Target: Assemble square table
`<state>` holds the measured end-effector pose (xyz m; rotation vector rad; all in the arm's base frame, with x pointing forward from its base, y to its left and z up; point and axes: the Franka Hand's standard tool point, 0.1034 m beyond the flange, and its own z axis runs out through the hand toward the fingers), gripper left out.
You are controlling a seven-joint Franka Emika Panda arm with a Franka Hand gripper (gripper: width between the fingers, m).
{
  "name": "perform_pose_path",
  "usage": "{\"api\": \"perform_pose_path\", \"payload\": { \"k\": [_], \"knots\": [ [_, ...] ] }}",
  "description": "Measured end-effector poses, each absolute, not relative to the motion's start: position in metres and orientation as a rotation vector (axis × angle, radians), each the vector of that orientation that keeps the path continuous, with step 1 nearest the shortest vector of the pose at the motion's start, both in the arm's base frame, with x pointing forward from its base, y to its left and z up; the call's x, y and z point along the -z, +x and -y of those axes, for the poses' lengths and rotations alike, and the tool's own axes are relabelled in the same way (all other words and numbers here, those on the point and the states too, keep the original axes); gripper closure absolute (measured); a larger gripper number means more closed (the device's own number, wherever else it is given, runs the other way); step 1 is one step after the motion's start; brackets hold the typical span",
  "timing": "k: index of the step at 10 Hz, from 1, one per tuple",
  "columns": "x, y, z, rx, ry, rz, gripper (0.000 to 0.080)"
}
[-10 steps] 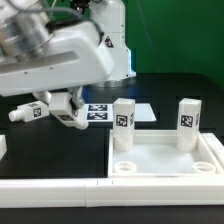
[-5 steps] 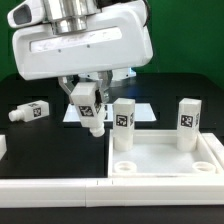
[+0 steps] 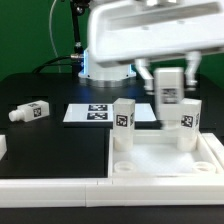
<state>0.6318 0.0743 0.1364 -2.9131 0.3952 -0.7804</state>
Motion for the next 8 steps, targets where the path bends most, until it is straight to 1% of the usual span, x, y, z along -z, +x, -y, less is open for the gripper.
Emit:
{"api": "perform_pose_path", "payload": {
  "k": [2,4,6,7,8],
  "knots": [
    [-0.136,0.632,-0.067,0.797,-2.933,-0.374,0.0514],
    [-0.134,0.631,-0.071,0.797,-2.944,-0.328,0.0514],
    [-0.114,0.636,-0.088,0.793,-3.009,-0.038,0.0514],
    [-0.105,0.635,-0.097,0.784,-3.006,-0.03,0.0514],
    [-0.106,0.635,-0.096,0.784,-3.008,-0.026,0.0514]
  ]
}}
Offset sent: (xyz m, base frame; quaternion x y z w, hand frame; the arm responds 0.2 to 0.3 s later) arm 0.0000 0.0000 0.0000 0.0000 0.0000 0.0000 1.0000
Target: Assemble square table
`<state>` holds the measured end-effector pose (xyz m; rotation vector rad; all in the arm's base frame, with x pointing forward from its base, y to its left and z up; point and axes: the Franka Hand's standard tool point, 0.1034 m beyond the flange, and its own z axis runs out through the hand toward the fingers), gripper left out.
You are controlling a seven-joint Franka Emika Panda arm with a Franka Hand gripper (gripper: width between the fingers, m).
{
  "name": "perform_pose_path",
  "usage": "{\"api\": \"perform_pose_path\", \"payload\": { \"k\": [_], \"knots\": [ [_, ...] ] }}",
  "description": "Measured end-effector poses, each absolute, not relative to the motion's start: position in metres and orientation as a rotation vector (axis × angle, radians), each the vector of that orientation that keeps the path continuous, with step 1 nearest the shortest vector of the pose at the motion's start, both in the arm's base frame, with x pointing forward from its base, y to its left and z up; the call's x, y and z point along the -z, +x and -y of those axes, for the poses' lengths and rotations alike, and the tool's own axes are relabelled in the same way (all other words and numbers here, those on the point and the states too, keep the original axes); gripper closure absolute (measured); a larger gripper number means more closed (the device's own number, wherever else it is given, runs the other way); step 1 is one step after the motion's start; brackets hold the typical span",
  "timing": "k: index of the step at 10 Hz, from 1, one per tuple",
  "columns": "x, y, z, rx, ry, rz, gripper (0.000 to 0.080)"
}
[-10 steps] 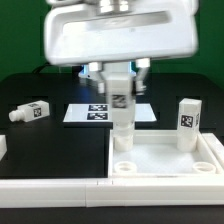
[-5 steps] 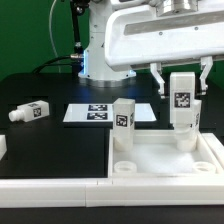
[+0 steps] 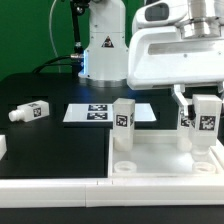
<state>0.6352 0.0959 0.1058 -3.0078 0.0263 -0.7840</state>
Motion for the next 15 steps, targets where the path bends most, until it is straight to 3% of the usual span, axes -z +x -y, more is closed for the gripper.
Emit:
{"api": "perform_pose_path", "payload": {
  "k": [10,15],
  "knots": [
    [-0.089,0.632,-0.11,0.718,-3.014,-0.022,0.0514],
    [-0.088,0.633,-0.109,0.733,-3.012,-0.021,0.0514]
  ]
}}
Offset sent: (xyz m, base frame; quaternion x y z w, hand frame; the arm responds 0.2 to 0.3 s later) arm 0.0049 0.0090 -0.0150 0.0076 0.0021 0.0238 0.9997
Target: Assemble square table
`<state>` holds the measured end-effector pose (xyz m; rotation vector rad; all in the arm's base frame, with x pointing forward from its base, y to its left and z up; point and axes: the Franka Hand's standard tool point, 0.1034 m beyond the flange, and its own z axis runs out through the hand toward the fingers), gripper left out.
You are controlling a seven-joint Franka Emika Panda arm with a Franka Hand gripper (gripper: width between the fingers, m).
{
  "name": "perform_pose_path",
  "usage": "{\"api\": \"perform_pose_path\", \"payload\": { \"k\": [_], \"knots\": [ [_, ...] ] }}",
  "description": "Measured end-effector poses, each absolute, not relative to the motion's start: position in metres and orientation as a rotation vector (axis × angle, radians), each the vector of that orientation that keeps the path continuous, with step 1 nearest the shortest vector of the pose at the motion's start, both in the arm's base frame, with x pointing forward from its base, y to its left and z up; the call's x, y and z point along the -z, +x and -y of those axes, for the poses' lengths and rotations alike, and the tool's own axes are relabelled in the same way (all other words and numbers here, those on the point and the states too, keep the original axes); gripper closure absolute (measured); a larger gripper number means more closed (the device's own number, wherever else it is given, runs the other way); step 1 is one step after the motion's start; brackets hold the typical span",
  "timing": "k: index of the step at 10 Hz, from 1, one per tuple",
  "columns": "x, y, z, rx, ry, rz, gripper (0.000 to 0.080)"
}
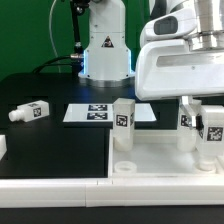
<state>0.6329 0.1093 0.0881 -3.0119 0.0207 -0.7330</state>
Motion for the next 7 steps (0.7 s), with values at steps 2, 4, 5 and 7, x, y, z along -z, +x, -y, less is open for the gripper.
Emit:
{"api": "perform_pose_path", "payload": {
  "k": [2,4,5,7],
  "knots": [
    [-0.0852,0.6322,-0.1045,0.723,-3.018,-0.027,0.0513],
    [-0.0831,0.63,-0.1071,0.743,-3.015,-0.018,0.0513],
    [-0.0826,0.6297,-0.1069,0.74,-3.016,-0.018,0.0513],
    [-0.0799,0.6281,-0.1079,0.729,-3.018,-0.021,0.0513]
  ]
}}
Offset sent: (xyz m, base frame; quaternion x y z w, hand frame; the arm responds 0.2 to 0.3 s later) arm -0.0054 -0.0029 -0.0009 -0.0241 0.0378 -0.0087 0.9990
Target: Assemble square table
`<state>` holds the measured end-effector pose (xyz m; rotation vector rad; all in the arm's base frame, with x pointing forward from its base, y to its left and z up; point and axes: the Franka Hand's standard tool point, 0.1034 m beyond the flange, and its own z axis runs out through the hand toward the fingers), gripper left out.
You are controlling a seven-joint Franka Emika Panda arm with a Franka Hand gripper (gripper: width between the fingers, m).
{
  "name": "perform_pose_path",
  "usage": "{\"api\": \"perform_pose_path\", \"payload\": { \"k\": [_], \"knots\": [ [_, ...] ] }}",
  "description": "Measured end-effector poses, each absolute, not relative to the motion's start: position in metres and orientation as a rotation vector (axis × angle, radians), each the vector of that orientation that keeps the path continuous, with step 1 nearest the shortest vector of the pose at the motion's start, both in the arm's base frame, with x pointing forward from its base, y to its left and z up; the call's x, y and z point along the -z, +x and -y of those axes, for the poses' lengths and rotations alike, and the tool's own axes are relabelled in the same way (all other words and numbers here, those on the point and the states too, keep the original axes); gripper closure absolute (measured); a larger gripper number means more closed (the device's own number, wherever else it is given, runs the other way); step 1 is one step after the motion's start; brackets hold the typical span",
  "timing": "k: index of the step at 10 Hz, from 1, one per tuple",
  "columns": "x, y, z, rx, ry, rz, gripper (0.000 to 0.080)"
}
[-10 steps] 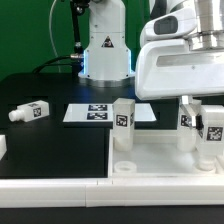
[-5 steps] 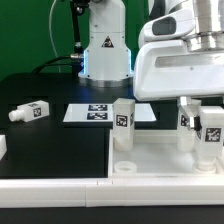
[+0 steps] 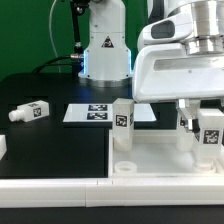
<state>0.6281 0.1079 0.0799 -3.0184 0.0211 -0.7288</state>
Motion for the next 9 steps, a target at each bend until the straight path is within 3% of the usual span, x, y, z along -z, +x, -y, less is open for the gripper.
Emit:
{"api": "perform_pose_path", "payload": {
  "k": [6,7,8,9],
  "knots": [
    [-0.0758,0.628,-0.1096,0.702,-3.024,-0.018,0.0513],
    [-0.0757,0.6279,-0.1095,0.702,-3.024,-0.018,0.0332],
    [-0.0755,0.6278,-0.1084,0.689,-3.029,-0.014,0.0332],
    [-0.0799,0.6302,-0.106,0.615,-3.044,-0.013,0.0214]
  ]
}}
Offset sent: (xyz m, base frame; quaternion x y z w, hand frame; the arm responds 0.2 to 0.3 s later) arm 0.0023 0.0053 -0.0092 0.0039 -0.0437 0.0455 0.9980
